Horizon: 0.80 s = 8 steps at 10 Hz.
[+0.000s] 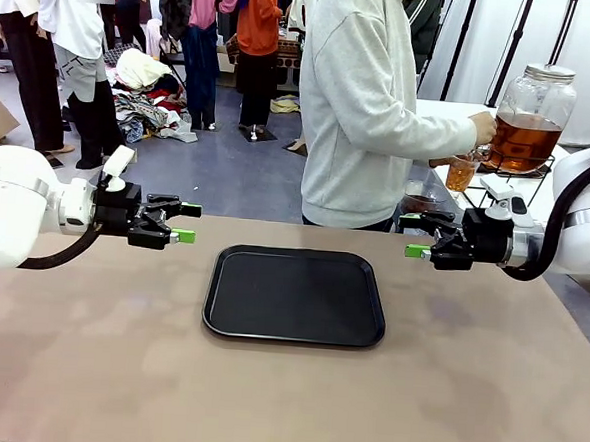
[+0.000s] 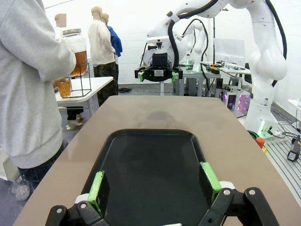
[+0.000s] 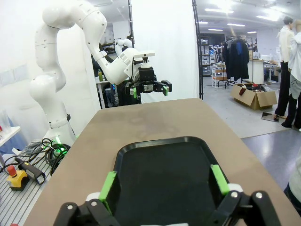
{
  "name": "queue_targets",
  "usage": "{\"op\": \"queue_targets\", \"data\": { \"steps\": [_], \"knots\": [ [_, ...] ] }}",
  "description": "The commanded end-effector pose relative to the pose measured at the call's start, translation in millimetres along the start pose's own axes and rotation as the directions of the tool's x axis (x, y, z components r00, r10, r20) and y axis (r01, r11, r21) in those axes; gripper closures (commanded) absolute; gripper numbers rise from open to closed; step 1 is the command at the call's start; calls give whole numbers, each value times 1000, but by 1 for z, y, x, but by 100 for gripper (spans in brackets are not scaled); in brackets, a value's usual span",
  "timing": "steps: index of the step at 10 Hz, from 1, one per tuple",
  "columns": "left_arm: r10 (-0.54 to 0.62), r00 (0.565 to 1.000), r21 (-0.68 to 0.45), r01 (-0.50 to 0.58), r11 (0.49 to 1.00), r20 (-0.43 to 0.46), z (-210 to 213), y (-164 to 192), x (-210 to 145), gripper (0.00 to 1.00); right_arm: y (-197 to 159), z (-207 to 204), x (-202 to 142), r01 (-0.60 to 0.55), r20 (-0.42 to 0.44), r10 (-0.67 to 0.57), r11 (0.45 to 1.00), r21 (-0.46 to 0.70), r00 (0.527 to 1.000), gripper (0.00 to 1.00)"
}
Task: Pour the drink into the iced cup.
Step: Open the gripper to release the iced cup you were holding.
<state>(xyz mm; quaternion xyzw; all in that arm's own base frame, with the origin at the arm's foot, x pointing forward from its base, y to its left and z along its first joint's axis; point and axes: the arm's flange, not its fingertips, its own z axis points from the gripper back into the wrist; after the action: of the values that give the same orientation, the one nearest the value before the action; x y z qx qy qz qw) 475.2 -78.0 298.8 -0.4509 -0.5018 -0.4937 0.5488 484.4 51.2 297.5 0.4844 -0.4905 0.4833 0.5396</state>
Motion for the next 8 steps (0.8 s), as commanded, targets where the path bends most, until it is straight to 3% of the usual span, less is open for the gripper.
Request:
{"op": "queue_targets", "data": {
  "steps": [1,8],
  "knots": [
    [2,1000,2,-2,1000,0,-1,0,2,0,0,0,2,-6,-5,6,1000,-4,1000,0],
    [2,1000,2,-2,1000,0,-1,0,2,0,0,0,2,-6,-5,6,1000,-4,1000,0]
  ]
}}
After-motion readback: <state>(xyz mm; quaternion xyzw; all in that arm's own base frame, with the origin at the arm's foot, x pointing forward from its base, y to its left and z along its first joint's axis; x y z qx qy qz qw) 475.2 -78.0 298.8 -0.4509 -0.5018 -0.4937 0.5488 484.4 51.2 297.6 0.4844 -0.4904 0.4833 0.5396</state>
